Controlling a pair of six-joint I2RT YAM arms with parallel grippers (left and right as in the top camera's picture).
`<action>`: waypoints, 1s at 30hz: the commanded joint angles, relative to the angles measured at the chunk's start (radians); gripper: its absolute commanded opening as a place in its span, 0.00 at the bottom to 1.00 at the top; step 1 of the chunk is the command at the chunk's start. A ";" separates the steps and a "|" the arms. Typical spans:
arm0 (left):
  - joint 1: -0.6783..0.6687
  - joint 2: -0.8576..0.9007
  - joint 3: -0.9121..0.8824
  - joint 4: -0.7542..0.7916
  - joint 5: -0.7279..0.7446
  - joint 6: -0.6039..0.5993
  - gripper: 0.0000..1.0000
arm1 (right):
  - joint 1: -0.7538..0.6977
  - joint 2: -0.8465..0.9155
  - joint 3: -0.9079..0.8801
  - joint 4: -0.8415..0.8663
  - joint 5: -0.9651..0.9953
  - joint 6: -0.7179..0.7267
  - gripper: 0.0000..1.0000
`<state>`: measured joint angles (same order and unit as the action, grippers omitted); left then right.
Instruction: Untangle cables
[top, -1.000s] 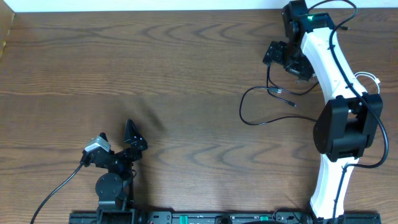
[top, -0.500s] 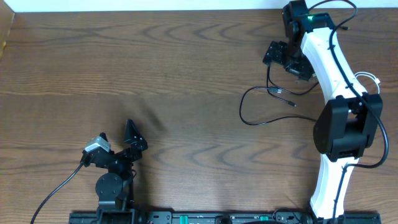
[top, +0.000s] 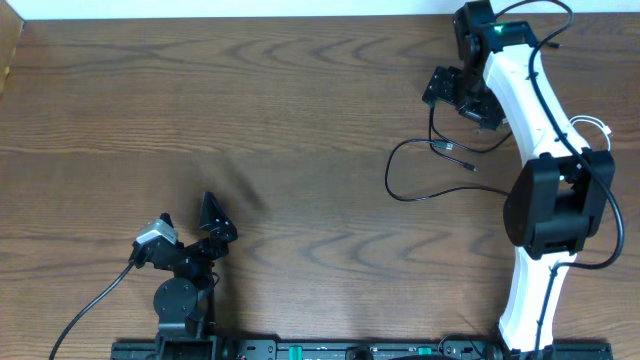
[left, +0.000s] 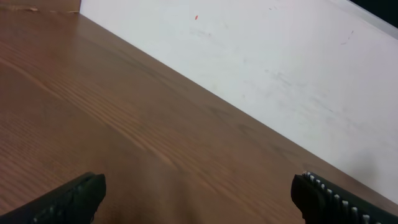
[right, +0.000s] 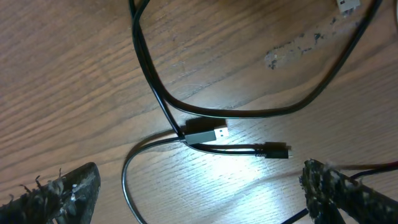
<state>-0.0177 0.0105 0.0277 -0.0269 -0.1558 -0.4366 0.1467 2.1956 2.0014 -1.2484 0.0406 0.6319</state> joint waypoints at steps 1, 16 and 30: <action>0.000 -0.005 -0.023 -0.035 0.006 0.021 0.99 | 0.006 0.016 -0.003 -0.001 0.008 0.003 0.99; 0.000 -0.005 -0.023 -0.035 0.006 0.021 0.99 | -0.095 -0.293 -0.003 -0.001 0.009 0.003 0.99; 0.000 -0.005 -0.023 -0.035 0.006 0.021 0.99 | -0.098 -0.610 -0.003 -0.002 0.008 0.003 0.99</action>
<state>-0.0177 0.0105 0.0277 -0.0269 -0.1555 -0.4362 0.0483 1.6402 1.9961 -1.2476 0.0406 0.6323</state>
